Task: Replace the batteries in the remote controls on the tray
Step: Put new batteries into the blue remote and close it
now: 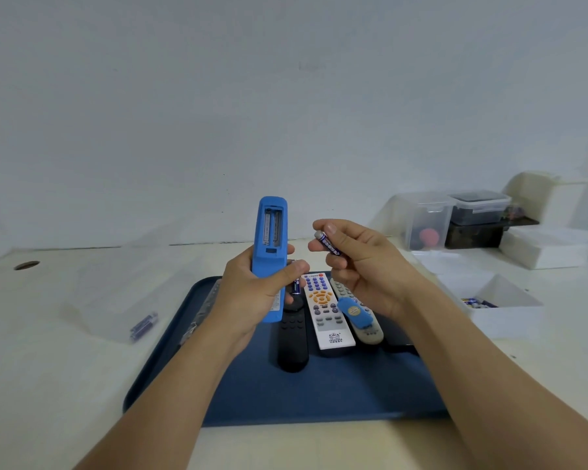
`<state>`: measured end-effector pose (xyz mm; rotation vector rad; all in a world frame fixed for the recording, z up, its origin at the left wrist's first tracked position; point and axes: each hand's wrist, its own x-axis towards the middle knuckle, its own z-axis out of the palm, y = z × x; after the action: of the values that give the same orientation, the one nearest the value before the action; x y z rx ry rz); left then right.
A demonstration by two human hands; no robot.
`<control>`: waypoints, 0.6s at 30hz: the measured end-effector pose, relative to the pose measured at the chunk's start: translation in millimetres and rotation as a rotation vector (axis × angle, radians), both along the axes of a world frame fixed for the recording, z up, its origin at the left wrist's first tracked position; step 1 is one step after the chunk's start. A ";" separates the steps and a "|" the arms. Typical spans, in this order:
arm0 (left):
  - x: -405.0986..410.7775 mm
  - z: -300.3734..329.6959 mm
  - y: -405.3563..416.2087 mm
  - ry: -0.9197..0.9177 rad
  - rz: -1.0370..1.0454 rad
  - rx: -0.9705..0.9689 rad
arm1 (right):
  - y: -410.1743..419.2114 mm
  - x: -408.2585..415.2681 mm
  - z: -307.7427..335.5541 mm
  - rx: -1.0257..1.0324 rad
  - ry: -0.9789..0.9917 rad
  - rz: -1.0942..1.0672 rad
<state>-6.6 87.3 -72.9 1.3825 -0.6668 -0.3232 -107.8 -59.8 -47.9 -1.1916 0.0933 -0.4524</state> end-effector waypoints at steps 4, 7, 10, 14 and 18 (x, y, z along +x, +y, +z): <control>-1.3 1.5 -0.6 0.006 -0.024 -0.005 | -2.4 3.3 -3.3 0.041 0.027 -0.009; -0.9 1.5 0.2 0.002 -0.031 0.006 | -6.6 3.6 -5.6 0.019 0.029 -0.046; -0.2 0.5 1.3 -0.007 -0.029 0.025 | -8.1 -0.3 -2.9 0.027 -0.037 -0.035; 0.7 -1.9 0.8 -0.098 -0.002 0.096 | 0.6 -4.9 6.3 -0.374 -0.110 -0.214; -1.8 -3.6 -2.4 -0.205 0.012 0.169 | 16.1 -1.8 8.7 -0.571 -0.121 -0.429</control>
<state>-8.4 84.9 -76.6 1.5950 -0.8136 -0.2340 -109.6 -43.7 -39.2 -1.7074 0.1203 -0.9708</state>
